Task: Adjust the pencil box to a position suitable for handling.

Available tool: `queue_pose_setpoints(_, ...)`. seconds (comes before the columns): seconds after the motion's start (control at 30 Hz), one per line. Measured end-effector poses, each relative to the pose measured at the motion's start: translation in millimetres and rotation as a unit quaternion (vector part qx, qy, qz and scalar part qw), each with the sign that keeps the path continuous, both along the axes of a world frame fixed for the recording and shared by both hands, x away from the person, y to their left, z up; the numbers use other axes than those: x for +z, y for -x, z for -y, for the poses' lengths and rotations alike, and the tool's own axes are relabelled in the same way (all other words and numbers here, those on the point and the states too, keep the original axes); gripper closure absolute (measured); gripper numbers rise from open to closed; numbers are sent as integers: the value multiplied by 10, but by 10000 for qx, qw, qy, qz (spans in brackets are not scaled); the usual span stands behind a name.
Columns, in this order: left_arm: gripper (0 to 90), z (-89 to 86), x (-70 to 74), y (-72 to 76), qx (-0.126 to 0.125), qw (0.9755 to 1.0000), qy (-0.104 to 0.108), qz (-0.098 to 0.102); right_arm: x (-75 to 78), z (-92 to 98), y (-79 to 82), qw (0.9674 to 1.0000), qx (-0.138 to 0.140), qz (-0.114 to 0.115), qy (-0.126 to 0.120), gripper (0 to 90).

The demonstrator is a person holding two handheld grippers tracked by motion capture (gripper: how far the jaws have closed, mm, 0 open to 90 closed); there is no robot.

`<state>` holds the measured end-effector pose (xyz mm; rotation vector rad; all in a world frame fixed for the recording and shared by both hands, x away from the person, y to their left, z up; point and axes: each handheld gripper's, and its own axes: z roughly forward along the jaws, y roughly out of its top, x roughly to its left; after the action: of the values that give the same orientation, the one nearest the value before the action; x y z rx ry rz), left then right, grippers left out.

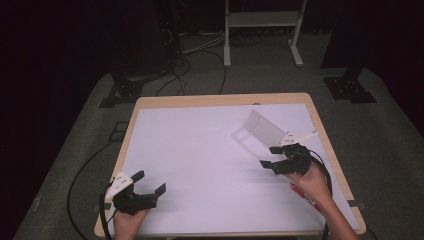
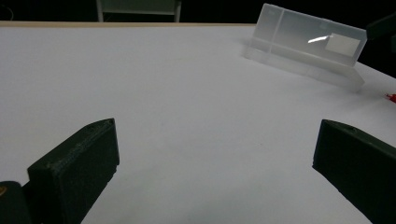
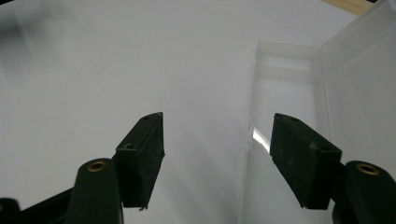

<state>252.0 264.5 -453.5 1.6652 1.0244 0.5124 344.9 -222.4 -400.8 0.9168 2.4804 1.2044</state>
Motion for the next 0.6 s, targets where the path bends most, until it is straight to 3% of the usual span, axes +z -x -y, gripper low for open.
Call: queue_pose_setpoints(0.6, 0, -4, 3, 0, 2, 10000, 20, 11, -284, -255, -399, 9984, -220, -309, 430, 429)
